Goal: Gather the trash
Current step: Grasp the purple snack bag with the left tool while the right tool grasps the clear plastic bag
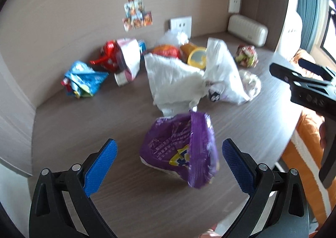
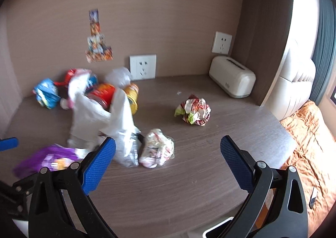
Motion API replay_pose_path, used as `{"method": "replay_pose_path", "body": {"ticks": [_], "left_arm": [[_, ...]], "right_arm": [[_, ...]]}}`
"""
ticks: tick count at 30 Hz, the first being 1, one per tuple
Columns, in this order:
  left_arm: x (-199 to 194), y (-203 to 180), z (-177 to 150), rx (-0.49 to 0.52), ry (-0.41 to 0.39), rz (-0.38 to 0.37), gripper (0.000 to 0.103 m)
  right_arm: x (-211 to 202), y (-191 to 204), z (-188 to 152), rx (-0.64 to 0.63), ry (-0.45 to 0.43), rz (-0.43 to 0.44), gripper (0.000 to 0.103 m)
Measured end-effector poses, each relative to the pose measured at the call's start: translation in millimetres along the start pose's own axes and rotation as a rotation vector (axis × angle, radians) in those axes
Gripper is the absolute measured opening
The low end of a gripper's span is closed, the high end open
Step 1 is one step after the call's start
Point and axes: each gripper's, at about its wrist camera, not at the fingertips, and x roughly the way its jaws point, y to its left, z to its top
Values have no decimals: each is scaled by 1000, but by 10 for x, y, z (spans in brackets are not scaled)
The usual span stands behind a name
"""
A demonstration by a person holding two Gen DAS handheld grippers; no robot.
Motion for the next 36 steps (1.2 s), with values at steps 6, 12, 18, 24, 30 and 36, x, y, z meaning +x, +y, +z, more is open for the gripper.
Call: {"method": "replay_pose_path", "body": {"ticks": [6,12,18,24,30,36], "left_arm": [[264,50,-55,-57,-1,-42,98],[437,42,-30,-33,21,-61,91],[481,24,-4,3,13,-60,82],[394,37,33,35,-16,-59,70],[81,85,217,62,-83,-92,69],[-312,-44,479,135,-171,-168,69]], "right_arm": [[540,10,-150,-3,33,-5,100],[820,12,-167,15,77,20,100],[957,-59,-205,58,121,50,75],[967,-50,-251,91,153,73,52],[550,-40,-67,72,85,29,52],[-89,-113,145,92,-3,7,52]]}}
